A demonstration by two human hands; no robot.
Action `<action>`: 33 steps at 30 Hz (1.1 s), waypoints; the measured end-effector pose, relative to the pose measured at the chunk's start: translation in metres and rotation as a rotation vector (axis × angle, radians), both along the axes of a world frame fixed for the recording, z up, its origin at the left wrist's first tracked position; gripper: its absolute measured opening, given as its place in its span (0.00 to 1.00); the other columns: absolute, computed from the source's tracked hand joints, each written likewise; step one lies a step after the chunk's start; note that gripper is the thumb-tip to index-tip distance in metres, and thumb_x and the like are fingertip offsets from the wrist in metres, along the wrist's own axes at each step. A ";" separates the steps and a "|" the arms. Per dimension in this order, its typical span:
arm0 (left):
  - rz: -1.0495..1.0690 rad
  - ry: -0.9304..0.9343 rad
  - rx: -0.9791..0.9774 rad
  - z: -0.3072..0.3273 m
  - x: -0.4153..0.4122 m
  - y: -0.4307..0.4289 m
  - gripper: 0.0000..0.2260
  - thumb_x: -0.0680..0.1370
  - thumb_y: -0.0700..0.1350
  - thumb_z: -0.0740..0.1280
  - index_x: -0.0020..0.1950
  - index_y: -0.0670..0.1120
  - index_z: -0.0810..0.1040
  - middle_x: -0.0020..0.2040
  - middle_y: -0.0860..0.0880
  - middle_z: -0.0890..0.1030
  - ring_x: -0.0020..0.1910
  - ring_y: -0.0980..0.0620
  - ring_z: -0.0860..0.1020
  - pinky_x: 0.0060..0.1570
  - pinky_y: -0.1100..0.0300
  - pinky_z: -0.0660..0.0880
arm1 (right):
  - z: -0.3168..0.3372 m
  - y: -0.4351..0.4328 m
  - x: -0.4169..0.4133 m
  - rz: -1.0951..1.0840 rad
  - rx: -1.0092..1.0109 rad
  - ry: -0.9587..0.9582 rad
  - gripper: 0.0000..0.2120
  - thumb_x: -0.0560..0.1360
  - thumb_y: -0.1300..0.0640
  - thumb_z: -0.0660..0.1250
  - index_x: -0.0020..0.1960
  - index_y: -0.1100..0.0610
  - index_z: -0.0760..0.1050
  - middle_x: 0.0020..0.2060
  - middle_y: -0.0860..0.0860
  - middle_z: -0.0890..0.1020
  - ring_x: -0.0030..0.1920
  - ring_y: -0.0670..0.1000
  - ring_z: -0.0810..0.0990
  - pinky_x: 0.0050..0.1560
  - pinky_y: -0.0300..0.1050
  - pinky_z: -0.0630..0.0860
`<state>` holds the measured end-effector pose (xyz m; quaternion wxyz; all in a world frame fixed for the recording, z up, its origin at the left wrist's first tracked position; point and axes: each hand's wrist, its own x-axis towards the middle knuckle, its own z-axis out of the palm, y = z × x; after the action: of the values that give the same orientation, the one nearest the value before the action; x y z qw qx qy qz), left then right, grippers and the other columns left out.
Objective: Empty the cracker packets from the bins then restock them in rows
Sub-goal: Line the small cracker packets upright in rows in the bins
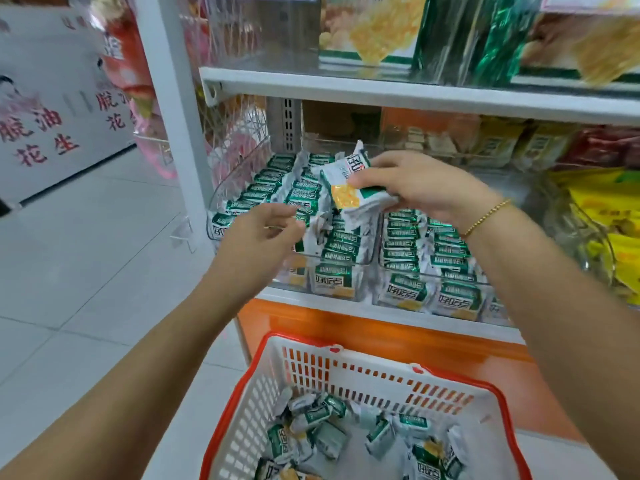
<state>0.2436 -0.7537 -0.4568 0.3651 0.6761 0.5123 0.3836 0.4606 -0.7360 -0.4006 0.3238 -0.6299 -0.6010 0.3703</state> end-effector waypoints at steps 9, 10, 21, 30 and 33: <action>-0.101 0.631 0.296 -0.031 0.001 0.020 0.21 0.80 0.48 0.62 0.73 0.47 0.66 0.69 0.47 0.67 0.67 0.48 0.68 0.60 0.61 0.65 | 0.033 0.082 -0.031 0.141 -0.384 -0.925 0.31 0.76 0.46 0.66 0.72 0.61 0.64 0.66 0.55 0.70 0.45 0.50 0.75 0.36 0.39 0.72; -0.124 0.629 0.309 -0.033 -0.001 0.021 0.21 0.80 0.49 0.62 0.73 0.47 0.66 0.69 0.47 0.67 0.68 0.49 0.67 0.61 0.60 0.65 | 0.030 0.087 -0.032 0.160 -0.372 -0.973 0.31 0.77 0.45 0.66 0.73 0.61 0.64 0.71 0.55 0.68 0.52 0.52 0.76 0.37 0.38 0.71; -0.281 0.701 0.314 -0.041 -0.010 0.029 0.32 0.77 0.66 0.50 0.77 0.52 0.57 0.77 0.53 0.56 0.75 0.54 0.57 0.68 0.58 0.63 | -0.014 0.095 -0.026 0.189 -0.089 -1.126 0.39 0.67 0.53 0.78 0.74 0.54 0.66 0.72 0.53 0.68 0.69 0.57 0.69 0.65 0.47 0.68; -0.201 0.696 0.310 -0.044 0.000 0.017 0.29 0.80 0.57 0.59 0.77 0.47 0.57 0.77 0.50 0.57 0.74 0.51 0.59 0.67 0.56 0.65 | -0.041 0.072 -0.020 0.142 0.081 -1.212 0.33 0.71 0.44 0.72 0.72 0.53 0.68 0.67 0.57 0.71 0.68 0.58 0.66 0.66 0.50 0.64; -0.128 0.610 0.440 -0.043 0.007 0.002 0.20 0.79 0.50 0.64 0.68 0.44 0.71 0.67 0.46 0.71 0.63 0.46 0.73 0.52 0.54 0.73 | -0.032 0.045 -0.019 0.012 0.268 -0.906 0.17 0.74 0.47 0.70 0.57 0.55 0.78 0.54 0.54 0.78 0.59 0.56 0.73 0.62 0.50 0.71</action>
<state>0.2504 -0.7513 -0.5000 0.0652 0.8520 0.4596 0.2421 0.4421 -0.6908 -0.4328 0.1052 -0.6772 -0.7279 -0.0211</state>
